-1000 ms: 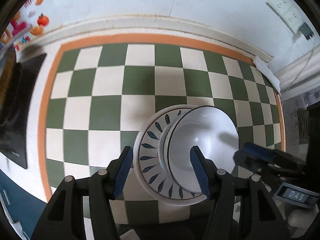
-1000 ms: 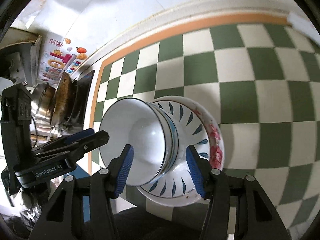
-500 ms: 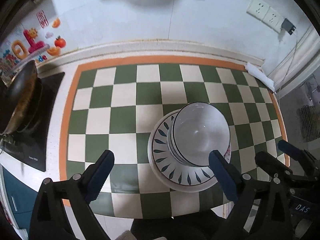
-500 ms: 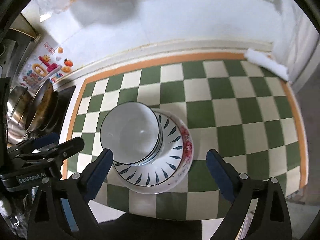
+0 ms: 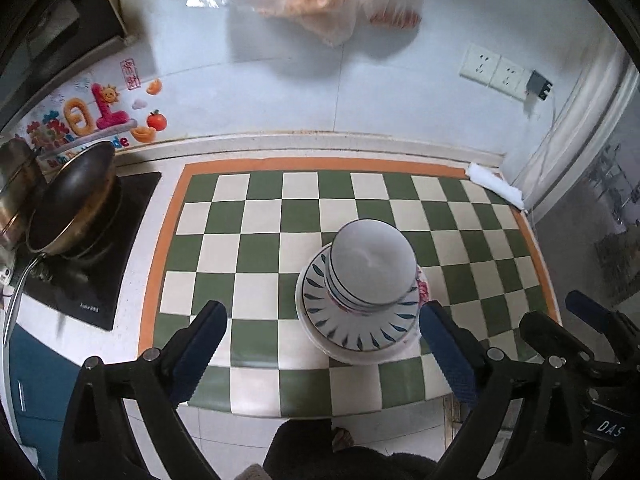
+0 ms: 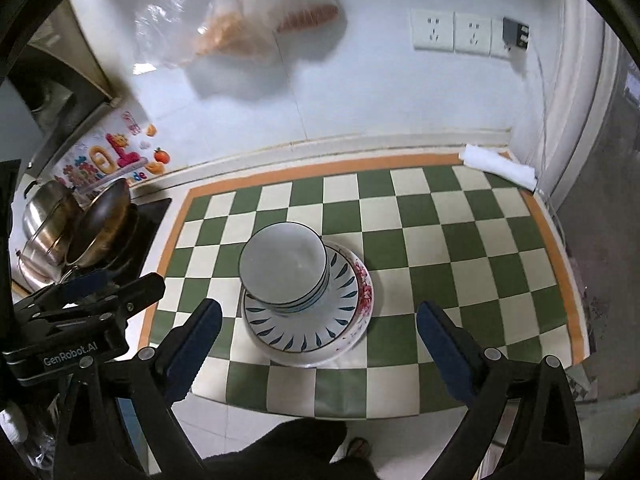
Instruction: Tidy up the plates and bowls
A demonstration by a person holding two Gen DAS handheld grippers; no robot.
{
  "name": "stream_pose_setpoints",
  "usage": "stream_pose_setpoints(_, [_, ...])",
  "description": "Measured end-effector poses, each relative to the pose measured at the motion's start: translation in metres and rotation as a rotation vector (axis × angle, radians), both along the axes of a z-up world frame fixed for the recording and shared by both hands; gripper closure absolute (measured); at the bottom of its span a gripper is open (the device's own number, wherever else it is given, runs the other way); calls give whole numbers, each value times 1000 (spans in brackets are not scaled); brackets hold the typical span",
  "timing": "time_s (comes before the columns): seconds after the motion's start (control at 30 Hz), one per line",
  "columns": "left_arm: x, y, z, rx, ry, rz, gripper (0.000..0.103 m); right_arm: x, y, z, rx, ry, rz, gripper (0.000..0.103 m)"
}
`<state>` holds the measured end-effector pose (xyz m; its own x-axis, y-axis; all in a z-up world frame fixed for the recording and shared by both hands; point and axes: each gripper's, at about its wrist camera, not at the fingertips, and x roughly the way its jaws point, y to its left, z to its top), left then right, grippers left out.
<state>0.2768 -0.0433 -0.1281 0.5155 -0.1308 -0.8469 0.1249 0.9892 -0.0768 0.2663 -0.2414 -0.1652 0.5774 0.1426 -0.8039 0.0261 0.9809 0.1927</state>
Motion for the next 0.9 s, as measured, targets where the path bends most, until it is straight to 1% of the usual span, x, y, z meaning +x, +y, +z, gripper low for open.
stream_pose_setpoints(0.17, [-45, -2, 22, 29, -80, 35, 4, -40, -4, 21, -11, -37, 20, 3])
stream_pose_setpoints(0.23, [-61, -2, 30, 35, -103, 52, 4, -59, -4, 30, -31, -57, 26, 3])
stream_pose_setpoints(0.37, [-91, 4, 47, 14, -127, 69, 4, -92, -1, 46, -46, -82, 38, 2])
stream_pose_setpoints(0.47, [-115, 9, 60, 20, -152, 77, 4, -117, 3, 57, -52, -99, 44, 2])
stream_pose_setpoints(0.63, [-153, 19, 71, 26, -167, 84, 4, -161, 9, 77, -58, -132, 44, 2])
stream_pose_setpoints(0.8, [-191, 35, 79, 42, -182, 85, 4, -200, 17, 94, -73, -163, 26, 2])
stream_pose_setpoints(0.9, [-211, 44, 84, 70, -201, 86, 4, -224, 23, 104, -77, -181, 13, 2])
